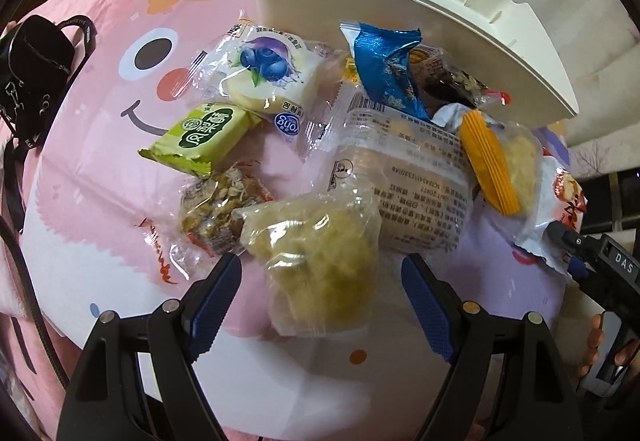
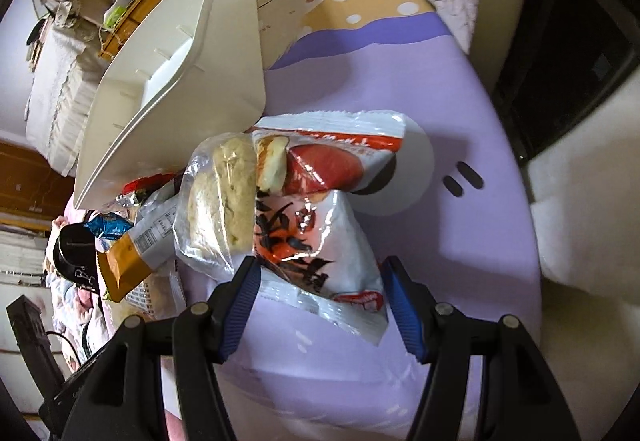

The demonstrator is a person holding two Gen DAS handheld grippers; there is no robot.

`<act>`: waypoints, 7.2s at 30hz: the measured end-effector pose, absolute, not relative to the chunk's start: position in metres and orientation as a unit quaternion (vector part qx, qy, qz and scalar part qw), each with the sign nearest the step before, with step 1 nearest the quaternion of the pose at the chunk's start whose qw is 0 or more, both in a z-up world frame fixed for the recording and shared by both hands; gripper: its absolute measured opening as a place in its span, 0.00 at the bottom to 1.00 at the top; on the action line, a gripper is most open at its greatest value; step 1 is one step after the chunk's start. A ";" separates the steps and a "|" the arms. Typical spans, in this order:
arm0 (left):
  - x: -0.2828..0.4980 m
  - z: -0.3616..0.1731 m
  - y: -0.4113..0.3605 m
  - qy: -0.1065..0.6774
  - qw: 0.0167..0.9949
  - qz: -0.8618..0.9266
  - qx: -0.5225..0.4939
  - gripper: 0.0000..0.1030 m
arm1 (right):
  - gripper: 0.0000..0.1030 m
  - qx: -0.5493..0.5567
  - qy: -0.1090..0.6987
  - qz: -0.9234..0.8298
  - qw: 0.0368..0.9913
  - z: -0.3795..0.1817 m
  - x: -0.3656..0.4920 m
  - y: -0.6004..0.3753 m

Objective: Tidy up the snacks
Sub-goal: 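Grasp clear cracker bag with left tool while right tool grasps red-white chip bag, then lift both bags into the white tray and open both tools, then move both tools back over the remaining snacks beside the tray, then grasp yellow-white bar with left tool while right tool grasps clear cracker bag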

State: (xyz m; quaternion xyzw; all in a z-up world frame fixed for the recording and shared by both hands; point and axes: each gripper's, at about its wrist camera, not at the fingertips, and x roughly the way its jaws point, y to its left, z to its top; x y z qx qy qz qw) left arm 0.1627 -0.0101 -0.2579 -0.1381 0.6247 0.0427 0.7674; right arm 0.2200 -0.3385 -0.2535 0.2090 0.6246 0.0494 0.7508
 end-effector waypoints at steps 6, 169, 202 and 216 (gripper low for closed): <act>0.170 -0.265 -0.010 0.631 0.760 0.058 -0.143 0.76 | 0.63 0.200 0.623 0.065 0.754 -0.260 0.234 -0.337; 0.269 -0.191 -0.128 0.679 0.678 -0.213 0.185 0.71 | 0.58 0.149 0.506 0.019 0.849 -0.205 0.155 -0.258; 0.282 -0.262 -0.155 0.719 0.608 -0.248 0.228 0.41 | 0.71 0.080 0.452 0.018 0.888 -0.255 0.205 -0.234; 0.286 -0.264 -0.158 0.743 0.610 -0.209 0.177 0.38 | 0.62 0.068 0.482 0.068 0.871 -0.255 0.219 -0.251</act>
